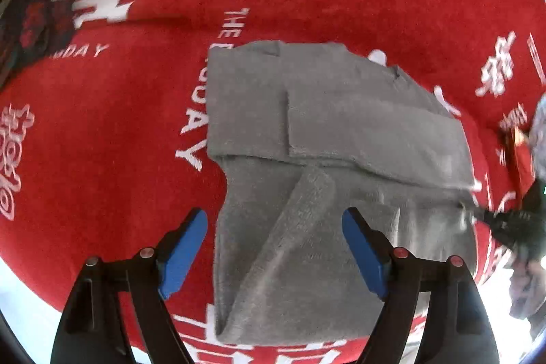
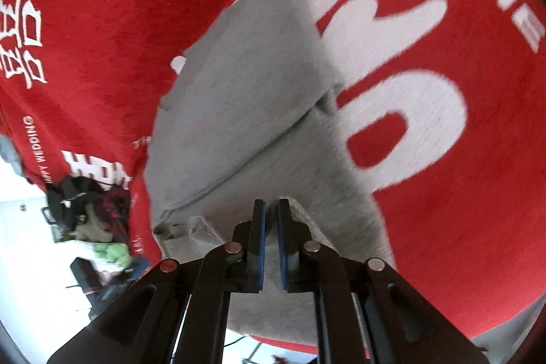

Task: Fold small clothes
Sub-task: 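Lift the hem with both tools and fold it over toward the collar, release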

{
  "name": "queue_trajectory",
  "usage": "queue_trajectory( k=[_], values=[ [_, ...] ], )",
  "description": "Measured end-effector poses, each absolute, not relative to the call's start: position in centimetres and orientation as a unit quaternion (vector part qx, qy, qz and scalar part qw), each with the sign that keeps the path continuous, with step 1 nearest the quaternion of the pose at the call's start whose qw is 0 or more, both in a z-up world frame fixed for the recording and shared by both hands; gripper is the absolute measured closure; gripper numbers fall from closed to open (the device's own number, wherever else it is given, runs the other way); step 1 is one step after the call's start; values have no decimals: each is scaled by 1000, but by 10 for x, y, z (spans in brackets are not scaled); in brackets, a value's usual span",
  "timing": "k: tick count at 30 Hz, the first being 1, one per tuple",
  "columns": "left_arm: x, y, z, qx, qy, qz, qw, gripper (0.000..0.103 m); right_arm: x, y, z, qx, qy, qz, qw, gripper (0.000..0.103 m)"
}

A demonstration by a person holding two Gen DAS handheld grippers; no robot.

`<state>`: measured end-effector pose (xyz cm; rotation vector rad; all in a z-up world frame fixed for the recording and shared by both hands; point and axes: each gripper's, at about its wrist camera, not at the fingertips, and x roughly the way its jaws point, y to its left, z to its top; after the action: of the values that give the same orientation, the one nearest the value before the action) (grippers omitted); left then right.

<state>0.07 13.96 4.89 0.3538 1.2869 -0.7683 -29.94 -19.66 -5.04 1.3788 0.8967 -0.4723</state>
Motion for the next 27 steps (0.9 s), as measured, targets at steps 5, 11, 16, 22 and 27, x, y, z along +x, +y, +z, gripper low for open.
queue_trajectory(
  k=[5, 11, 16, 22, 27],
  values=[
    [-9, 119, 34, 217, 592, -367, 684, 21, -284, -196, -27, 509, 453, -199, 704, 50],
    [-15, 83, -2, 249, 618, -380, 641, 22, -245, -186, -38, 413, 530, -170, 721, 50],
    [-16, 80, -13, 253, 627, -376, 634, 67, -222, -176, -50, 364, 564, -145, 727, 64],
    [-15, 95, 26, 206, 628, -396, 638, 94, -218, -151, -16, 273, 578, -122, 759, 97],
    [-10, 93, 79, 184, 592, -420, 663, 95, -228, -165, 38, 277, 530, -139, 789, 97]
  ],
)
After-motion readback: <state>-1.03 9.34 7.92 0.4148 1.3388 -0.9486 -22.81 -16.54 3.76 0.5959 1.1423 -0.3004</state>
